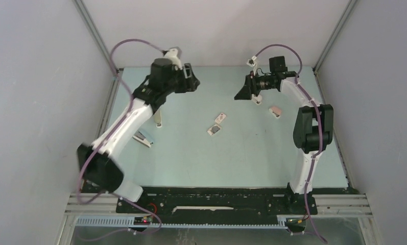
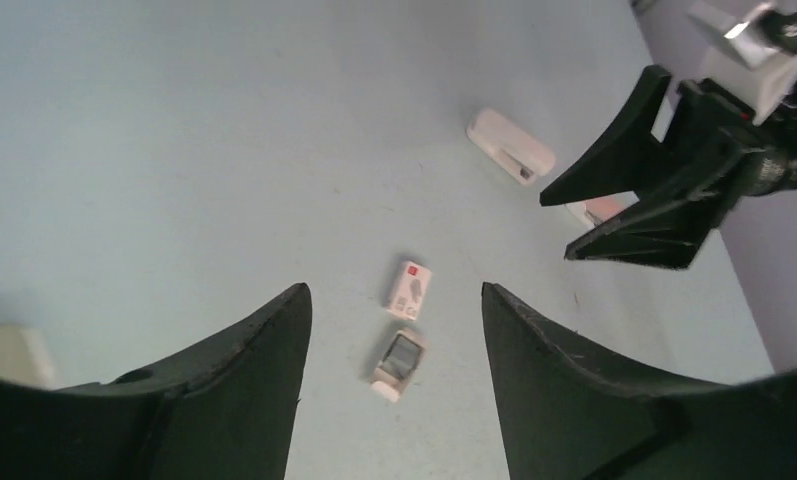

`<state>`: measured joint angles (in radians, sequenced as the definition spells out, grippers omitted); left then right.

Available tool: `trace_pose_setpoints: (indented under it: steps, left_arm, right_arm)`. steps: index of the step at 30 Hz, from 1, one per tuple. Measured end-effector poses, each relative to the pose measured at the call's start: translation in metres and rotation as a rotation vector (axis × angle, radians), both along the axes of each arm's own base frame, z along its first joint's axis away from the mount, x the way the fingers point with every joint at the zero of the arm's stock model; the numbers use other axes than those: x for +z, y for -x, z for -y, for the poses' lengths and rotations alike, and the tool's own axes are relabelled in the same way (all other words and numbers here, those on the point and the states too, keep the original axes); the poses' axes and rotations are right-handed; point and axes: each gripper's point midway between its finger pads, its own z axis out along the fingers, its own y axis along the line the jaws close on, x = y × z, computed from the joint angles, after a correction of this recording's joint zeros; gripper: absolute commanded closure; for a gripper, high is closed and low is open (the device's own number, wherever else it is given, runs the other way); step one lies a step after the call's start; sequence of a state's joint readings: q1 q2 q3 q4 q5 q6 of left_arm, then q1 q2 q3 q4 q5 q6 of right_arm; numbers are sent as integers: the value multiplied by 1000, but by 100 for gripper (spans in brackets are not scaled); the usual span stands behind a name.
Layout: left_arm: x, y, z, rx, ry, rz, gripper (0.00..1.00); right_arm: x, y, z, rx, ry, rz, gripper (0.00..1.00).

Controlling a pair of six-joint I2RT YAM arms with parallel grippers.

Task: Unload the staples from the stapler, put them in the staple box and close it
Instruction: Move the staple box to the center of the board, then pick up the staple box from the center of the board.

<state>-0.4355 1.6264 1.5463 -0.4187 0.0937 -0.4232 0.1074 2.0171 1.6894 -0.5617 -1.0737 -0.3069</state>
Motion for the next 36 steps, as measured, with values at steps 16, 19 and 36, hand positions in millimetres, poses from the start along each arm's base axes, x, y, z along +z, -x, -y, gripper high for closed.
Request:
trace_pose_setpoints:
  steps: [16,19,36]
  left_arm:
    - [-60,83,-110,245,44,233,0]
    - [-70,90,-107,243,88,217,0]
    - [-66,92,-90,224,245,207,0]
  right_arm:
    - [-59,0,-19,70,78,-228,34]
    - [-75,-7,-17,40,120,-271,37]
    - [-130,-19,-34,-56,189,-498,52]
